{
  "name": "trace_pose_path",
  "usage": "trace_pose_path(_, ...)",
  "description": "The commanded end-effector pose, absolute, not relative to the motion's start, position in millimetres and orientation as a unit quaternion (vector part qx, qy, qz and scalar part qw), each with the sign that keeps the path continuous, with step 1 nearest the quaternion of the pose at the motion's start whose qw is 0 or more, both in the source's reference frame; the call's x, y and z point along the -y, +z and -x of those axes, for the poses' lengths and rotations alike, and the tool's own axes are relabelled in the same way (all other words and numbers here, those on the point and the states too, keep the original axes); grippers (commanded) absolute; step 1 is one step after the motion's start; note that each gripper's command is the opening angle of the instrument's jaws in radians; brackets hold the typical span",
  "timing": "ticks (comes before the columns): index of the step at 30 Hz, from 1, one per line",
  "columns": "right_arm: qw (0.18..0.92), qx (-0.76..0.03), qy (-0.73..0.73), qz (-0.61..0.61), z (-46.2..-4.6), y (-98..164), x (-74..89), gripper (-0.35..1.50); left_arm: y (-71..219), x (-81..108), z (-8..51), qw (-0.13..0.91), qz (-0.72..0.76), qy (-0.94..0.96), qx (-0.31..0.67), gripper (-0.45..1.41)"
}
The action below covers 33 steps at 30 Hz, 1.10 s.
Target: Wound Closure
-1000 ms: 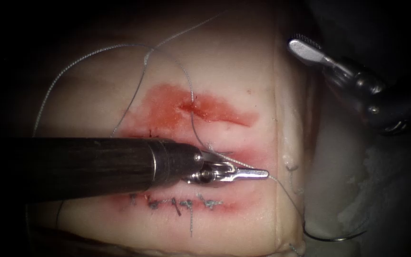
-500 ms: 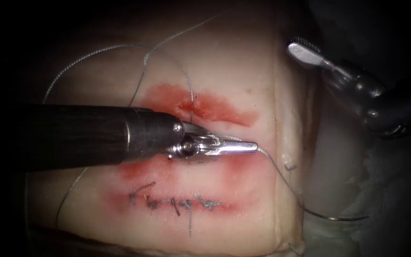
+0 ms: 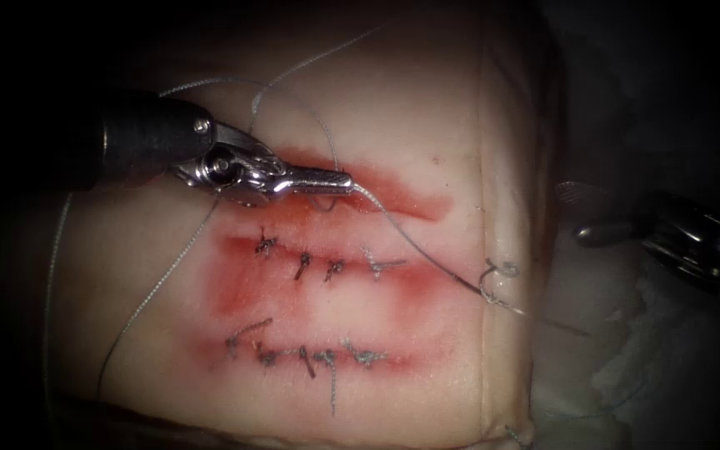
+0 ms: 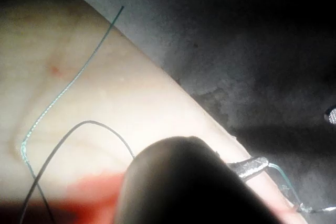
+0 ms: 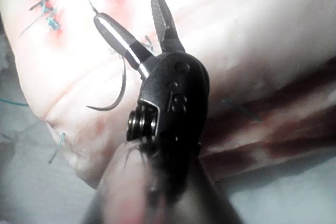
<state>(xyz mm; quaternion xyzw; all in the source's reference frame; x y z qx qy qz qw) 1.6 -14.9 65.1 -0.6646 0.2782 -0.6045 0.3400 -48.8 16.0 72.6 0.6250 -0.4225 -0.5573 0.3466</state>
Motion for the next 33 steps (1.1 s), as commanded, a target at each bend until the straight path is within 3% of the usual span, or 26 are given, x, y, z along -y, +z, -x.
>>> trace_pose_path(1, 0.305, -0.285, -0.618, 0.666, -2.7, 67.2, 16.7, 0.88, 73.0, -16.5, 49.6, 0.348, -0.629, -0.553, 0.421, -0.45)
trace_pose_path(7, 0.233, -0.315, -0.639, 0.661, -5.1, 69.0, 17.3, 0.93, 73.3, -16.1, 49.2, 0.347, -0.639, -0.551, 0.41, -0.45)
trace_pose_path(14, 0.179, -0.295, -0.735, 0.583, -7.5, 68.8, 15.4, 0.77, 73.6, -16.5, 49.0, 0.348, -0.641, -0.549, 0.408, -0.45)
trace_pose_path(23, 0.132, -0.314, -0.787, 0.514, -8.4, 67.7, 14.3, 0.09, 73.7, -16.5, 49.0, 0.349, -0.641, -0.549, 0.408, -0.45)
trace_pose_path(31, 0.083, -0.352, -0.791, 0.493, -8.0, 66.8, 15.6, 0.14, 73.9, -16.6, 49.0, 0.349, -0.641, -0.548, 0.408, -0.45)
trace_pose_path(33, 0.069, -0.366, -0.788, 0.491, -8.2, 66.3, 16.2, 0.39, 73.9, -16.6, 49.1, 0.349, -0.641, -0.548, 0.408, -0.45)
